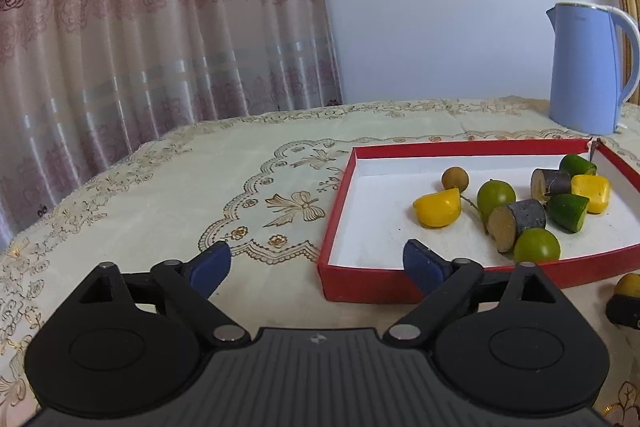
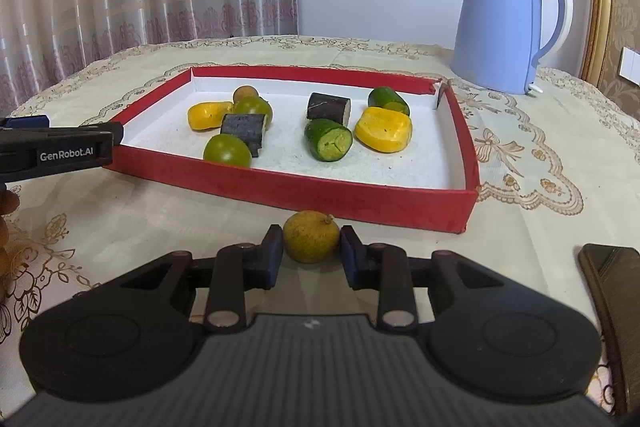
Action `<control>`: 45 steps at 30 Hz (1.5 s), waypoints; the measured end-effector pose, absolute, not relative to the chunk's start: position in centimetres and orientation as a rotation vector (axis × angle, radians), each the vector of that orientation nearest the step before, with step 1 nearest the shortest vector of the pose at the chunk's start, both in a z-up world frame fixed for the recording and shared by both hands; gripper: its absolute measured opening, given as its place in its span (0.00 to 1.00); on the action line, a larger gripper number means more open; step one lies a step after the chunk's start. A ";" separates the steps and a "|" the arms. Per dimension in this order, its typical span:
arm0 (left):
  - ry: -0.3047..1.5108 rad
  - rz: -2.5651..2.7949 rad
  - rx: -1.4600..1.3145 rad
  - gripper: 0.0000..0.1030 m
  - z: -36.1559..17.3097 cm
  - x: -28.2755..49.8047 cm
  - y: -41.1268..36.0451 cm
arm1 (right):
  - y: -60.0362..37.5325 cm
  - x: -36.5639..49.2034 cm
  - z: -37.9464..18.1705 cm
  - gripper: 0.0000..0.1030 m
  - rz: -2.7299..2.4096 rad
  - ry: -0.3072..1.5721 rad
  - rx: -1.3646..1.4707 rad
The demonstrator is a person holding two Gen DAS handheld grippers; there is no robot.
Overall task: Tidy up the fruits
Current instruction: 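Lift the large yellow-green fruit with the right gripper toward the red tray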
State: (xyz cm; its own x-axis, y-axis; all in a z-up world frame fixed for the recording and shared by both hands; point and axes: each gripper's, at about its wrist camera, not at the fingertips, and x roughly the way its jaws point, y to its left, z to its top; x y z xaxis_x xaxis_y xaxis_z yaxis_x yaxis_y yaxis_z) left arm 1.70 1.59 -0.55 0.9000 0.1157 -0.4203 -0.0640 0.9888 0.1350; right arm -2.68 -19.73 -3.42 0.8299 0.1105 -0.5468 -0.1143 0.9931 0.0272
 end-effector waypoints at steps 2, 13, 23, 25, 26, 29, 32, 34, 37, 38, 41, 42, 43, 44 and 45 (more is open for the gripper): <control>0.444 0.074 0.097 0.93 -0.7 1.5 1.9 | -19.7 -2.7 -3.4 0.28 0.120 0.580 -0.005; 0.434 0.074 0.119 0.97 -1.1 1.1 1.3 | -20.2 -2.6 -3.5 0.28 0.127 0.579 0.017; 0.443 0.088 0.104 0.99 -1.2 1.2 1.5 | -20.6 -2.6 -3.5 0.28 0.132 0.575 0.048; 0.442 0.098 0.104 0.99 -1.2 1.2 1.5 | -20.6 -2.6 -3.4 0.28 0.134 0.571 0.052; 0.442 0.099 0.104 0.99 -1.2 1.2 1.5 | -20.7 -2.6 -3.4 0.28 0.137 0.566 0.053; 0.441 0.099 0.105 0.99 -1.2 1.2 1.5 | -20.7 -2.8 -3.4 0.28 0.146 0.551 0.056; 0.442 0.098 0.103 0.99 -1.2 1.2 1.6 | -20.8 -2.9 -3.3 0.28 0.152 0.544 0.058; 0.441 0.099 0.105 0.99 -1.2 1.2 1.5 | -20.8 -3.0 -3.3 0.28 0.153 0.537 0.061; 0.441 0.099 0.105 0.99 -1.2 1.3 1.6 | -20.9 -3.0 -3.2 0.28 0.150 0.535 0.067; 0.441 0.099 0.104 0.99 -1.2 1.3 1.6 | -20.9 -3.0 -3.2 0.28 0.149 0.535 0.067; 0.442 0.099 0.103 0.99 -1.2 1.3 1.6 | -20.8 -3.1 -3.2 0.28 0.146 0.533 0.061; 0.442 0.099 0.103 0.99 -1.2 1.3 1.5 | -20.8 -3.1 -3.2 0.28 0.145 0.532 0.060; 0.442 0.099 0.103 0.99 -1.2 1.3 1.6 | -20.8 -3.2 -3.2 0.28 0.144 0.530 0.058; 0.442 0.099 0.104 0.99 -1.2 1.3 1.6 | -20.7 -3.2 -3.2 0.28 0.144 0.527 0.057; 0.442 0.099 0.104 0.99 -1.2 1.3 1.6 | -20.7 -3.3 -3.1 0.28 0.145 0.526 0.055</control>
